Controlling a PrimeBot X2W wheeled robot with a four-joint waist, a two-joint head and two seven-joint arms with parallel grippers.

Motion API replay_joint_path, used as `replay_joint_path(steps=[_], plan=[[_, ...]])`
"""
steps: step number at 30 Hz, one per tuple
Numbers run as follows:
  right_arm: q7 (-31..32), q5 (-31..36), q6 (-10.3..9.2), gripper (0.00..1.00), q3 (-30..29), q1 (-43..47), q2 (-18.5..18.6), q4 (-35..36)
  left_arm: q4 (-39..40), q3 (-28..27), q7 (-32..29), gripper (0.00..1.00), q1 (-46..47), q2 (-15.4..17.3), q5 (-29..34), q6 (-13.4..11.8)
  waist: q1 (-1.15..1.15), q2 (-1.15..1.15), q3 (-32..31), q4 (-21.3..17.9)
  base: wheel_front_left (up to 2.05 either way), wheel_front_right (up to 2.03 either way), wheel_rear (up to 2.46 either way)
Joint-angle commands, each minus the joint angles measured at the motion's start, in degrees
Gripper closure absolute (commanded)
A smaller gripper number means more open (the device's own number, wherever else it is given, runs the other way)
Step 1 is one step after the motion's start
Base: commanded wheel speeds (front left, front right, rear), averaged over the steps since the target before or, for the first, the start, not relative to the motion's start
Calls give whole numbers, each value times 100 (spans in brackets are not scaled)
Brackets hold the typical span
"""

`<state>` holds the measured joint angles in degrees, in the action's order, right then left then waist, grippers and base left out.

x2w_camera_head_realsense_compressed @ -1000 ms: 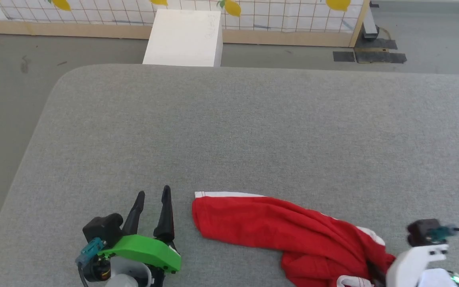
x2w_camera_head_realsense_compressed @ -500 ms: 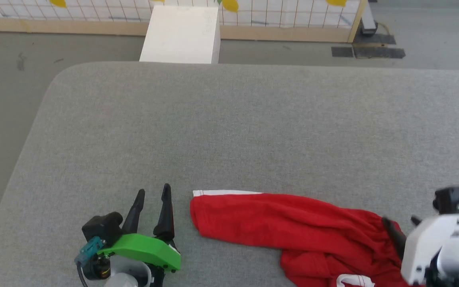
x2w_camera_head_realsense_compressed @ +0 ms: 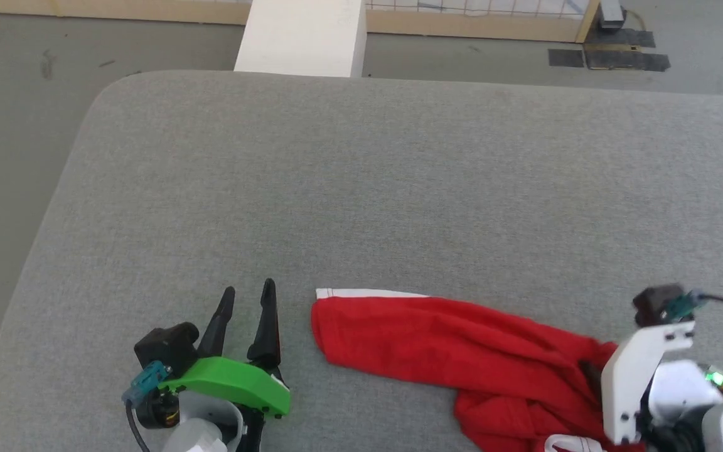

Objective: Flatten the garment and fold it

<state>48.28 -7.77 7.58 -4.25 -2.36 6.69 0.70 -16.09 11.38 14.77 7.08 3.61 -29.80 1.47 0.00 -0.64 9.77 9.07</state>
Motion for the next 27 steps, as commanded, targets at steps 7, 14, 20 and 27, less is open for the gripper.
replay_joint_path(steps=[7, 14, 20, 27], plan=[[73, -27, -9, 0, 214, 388, 27, -172, -44, -38, 19, 0, 44, -6, 6, 15, 0, 64, -23, -21, 0, 0, 0], [-476, -6, -9, 100, 261, 185, 62, -235, -51, -9, 20, 0, 99, -10, 4, 36, 0, 64, 36, -87, 0, 0, 0], [-704, -51, -9, 100, 194, 97, 48, -184, -67, 82, -189, 0, 209, 13, -22, 64, 0, 64, -3, -172, 0, 0, 0], [-733, -67, -9, 100, 94, 73, -1, -67, -198, 539, -1844, 0, 791, 119, -11, -46, 0, 64, -3, -215, 0, 0, 0]])
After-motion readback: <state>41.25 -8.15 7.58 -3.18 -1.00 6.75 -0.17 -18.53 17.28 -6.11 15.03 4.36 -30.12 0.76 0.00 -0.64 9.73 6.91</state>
